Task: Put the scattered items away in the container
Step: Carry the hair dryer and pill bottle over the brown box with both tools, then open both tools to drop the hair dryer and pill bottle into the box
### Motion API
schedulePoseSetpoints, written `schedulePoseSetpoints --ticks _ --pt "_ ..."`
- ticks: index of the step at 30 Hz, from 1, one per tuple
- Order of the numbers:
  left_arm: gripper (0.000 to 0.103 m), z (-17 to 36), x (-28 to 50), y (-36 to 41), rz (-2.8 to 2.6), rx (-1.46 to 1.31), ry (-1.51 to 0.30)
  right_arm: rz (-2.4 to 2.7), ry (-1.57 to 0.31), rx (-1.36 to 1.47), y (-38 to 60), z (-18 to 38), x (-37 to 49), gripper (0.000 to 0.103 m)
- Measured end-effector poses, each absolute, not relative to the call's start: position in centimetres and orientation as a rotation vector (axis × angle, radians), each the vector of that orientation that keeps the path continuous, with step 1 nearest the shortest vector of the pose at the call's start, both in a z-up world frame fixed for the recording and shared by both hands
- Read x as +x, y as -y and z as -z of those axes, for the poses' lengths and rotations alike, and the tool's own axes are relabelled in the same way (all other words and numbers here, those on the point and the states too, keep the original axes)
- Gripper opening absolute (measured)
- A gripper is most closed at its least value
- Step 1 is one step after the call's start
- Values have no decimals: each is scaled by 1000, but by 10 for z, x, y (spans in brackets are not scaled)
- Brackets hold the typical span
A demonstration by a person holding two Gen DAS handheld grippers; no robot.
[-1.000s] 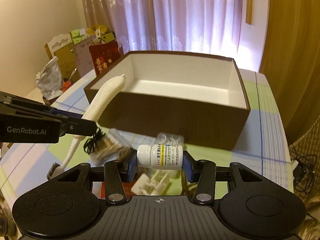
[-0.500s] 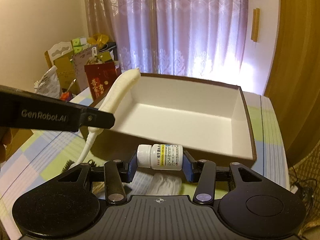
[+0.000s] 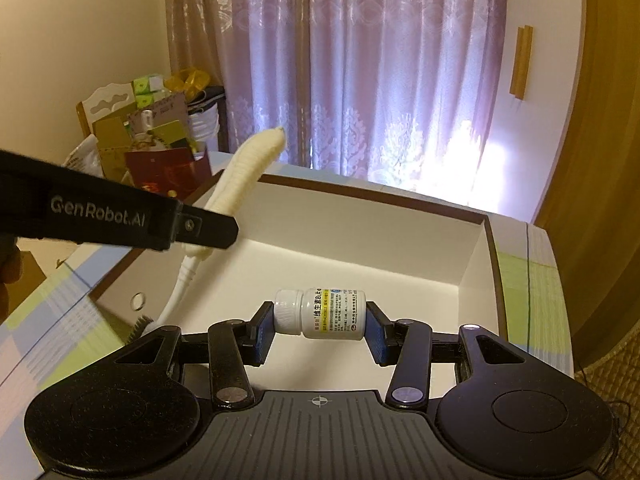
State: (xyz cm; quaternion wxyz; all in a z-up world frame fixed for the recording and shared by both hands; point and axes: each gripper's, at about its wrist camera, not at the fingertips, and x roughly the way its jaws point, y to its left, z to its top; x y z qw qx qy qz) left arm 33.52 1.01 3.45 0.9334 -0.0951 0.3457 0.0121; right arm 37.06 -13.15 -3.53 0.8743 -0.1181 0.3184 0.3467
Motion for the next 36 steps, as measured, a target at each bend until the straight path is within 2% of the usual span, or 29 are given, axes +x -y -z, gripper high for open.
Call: schedulePoseSetpoints --ticks 9,22,36 --pt "16 -6 390 -16 -64 -266 -757 -743 -773 -278 118 65 417 49" --pt "16 64 420 -26 -120 -318 -969 -736 -991 -393 113 110 438 49" --pt "18 73 424 -25 -105 -337 -1028 -750 -1040 -378 114 109 446 50"
